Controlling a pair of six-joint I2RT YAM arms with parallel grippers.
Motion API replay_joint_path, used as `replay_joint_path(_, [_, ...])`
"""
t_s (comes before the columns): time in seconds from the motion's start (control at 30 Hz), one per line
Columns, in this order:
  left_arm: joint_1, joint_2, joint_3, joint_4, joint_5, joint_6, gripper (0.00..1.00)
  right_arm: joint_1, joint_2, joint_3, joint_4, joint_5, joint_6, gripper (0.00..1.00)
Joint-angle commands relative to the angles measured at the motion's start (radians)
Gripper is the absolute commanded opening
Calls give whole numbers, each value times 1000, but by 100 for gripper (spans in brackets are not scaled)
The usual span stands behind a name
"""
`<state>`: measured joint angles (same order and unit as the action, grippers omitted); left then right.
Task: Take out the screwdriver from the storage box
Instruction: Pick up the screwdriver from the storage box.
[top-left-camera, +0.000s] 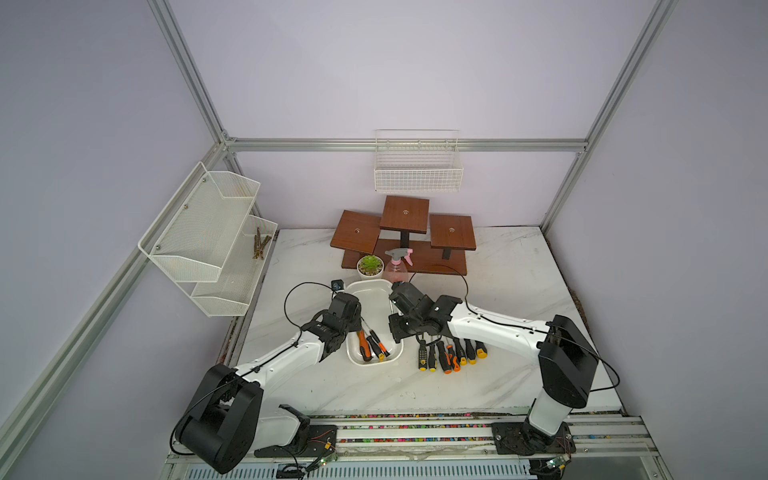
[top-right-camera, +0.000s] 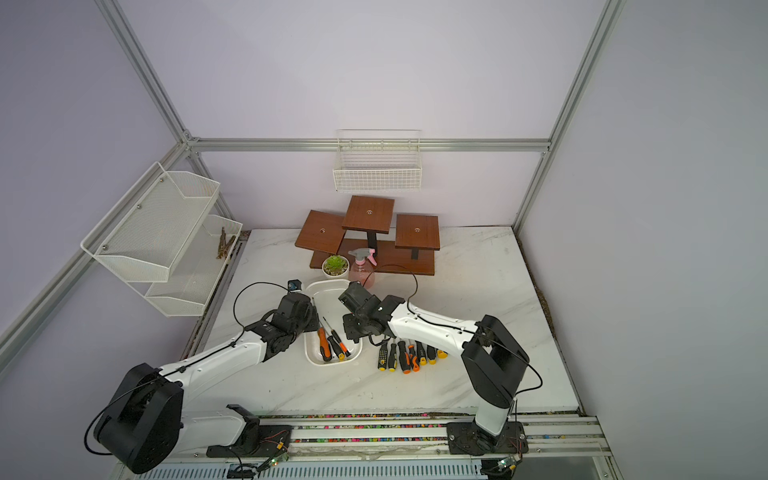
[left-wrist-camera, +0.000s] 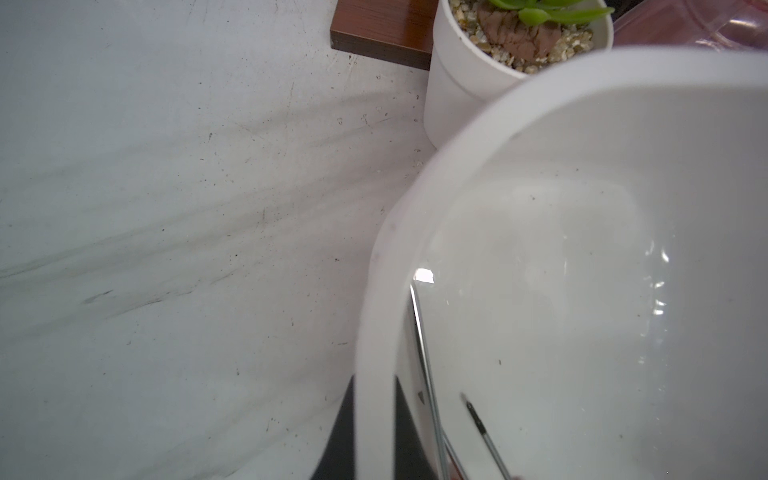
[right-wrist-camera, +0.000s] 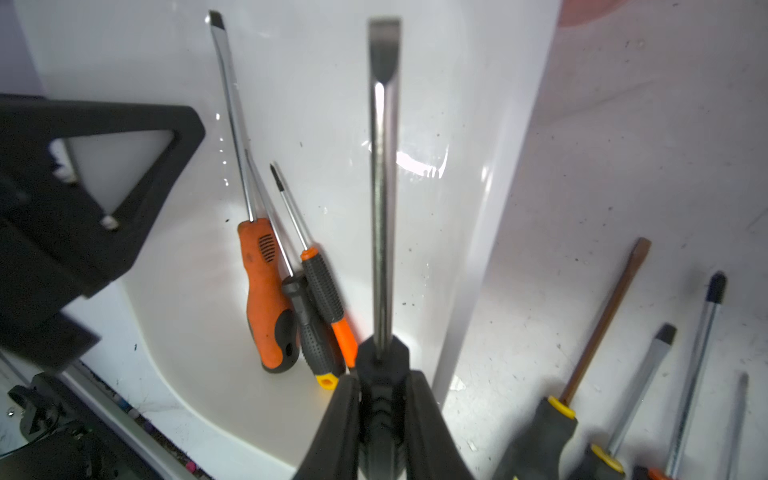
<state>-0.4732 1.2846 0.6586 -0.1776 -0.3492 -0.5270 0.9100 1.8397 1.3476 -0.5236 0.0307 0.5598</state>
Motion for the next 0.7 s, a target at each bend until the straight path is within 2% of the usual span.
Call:
replay_joint_path(0.0, [1, 5, 41, 24, -10, 25, 0, -4, -67, -28, -5, -6, -14, 0])
replay_joint_path(0.33, [1, 27, 39, 52, -3, 27, 0, -5, -238, -86, -96, -28, -59, 0])
replay_joint_path(0.67, [1, 24, 36, 69, 10, 34, 0, -58, -407, -181, -228, 89, -92, 0])
